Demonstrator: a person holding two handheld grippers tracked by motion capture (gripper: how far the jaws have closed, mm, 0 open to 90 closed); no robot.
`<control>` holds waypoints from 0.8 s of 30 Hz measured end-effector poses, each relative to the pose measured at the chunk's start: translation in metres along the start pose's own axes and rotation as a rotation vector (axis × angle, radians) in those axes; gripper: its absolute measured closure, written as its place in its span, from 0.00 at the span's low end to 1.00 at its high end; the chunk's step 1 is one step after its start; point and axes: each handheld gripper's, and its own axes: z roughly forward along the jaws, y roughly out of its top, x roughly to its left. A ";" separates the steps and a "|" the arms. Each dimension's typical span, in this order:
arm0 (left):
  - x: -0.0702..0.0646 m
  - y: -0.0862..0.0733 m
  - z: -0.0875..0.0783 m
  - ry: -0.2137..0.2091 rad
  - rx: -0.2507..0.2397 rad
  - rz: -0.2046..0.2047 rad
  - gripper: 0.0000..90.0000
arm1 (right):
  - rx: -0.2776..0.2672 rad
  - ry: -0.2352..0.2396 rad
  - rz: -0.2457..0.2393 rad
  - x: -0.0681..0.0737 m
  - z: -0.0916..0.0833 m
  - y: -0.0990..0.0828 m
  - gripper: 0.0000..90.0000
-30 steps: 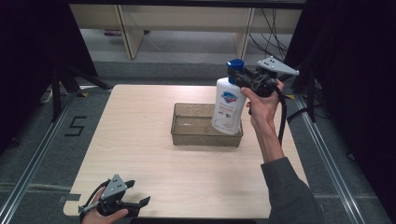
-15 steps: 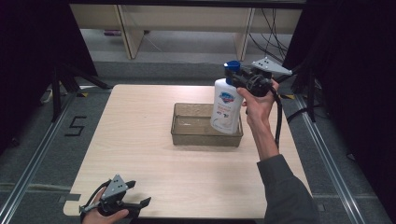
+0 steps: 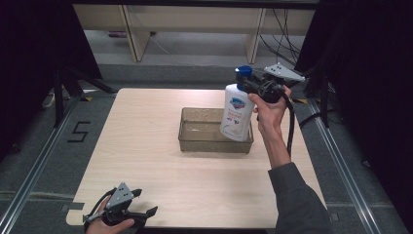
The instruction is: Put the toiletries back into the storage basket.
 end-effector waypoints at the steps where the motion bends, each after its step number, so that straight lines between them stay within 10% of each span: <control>1: 0.000 0.000 0.000 -0.005 -0.003 0.002 0.18 | 0.006 -0.008 -0.003 -0.001 0.000 -0.002 0.73; 24: 0.002 0.000 0.000 -0.002 0.004 0.018 0.18 | 0.020 0.000 0.018 -0.006 -0.002 -0.017 0.73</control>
